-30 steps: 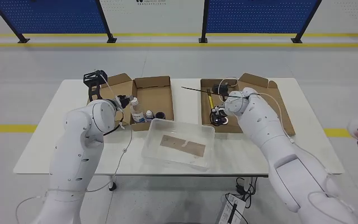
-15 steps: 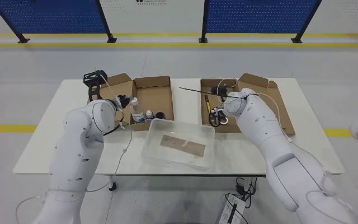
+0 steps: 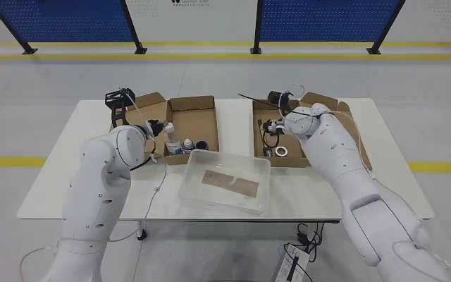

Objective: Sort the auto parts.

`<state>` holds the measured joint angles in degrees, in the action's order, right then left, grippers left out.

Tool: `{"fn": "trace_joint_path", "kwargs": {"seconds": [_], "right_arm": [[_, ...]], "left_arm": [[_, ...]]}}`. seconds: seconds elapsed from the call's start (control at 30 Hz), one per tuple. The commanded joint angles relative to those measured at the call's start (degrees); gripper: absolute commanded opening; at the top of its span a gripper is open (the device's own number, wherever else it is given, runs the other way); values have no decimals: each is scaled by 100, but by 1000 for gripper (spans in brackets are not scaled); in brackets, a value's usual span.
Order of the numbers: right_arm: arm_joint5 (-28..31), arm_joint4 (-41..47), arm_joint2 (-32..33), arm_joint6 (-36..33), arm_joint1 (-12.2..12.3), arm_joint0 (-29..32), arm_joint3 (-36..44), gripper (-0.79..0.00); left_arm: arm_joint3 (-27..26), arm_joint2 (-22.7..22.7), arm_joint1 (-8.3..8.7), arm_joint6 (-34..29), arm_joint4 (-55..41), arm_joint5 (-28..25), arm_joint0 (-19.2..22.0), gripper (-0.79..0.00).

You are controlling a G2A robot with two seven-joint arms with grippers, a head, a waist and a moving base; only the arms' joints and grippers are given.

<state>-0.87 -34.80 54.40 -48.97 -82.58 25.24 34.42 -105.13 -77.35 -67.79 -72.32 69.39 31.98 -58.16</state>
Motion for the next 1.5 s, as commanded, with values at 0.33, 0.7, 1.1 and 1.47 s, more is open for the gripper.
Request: {"fn": "trace_joint_path", "kwargs": {"seconds": [0.33, 0.7, 1.1, 1.47], "right_arm": [[-868, -269, 1819, -237, 757, 2759, 5070, -548], [-532, 981, 3292, 282, 951, 4648, 7072, -554], [-182, 1742, 4129, 590, 1046, 5854, 7965, -483], [-166, 1756, 4135, 579, 1049, 5860, 7960, -91]], "left_arm": [[0, 0, 0, 0, 0, 0, 0, 0], [0, 0, 0, 0, 0, 0, 0, 0], [0, 0, 0, 0, 0, 0, 0, 0], [0, 0, 0, 0, 0, 0, 0, 0]]}}
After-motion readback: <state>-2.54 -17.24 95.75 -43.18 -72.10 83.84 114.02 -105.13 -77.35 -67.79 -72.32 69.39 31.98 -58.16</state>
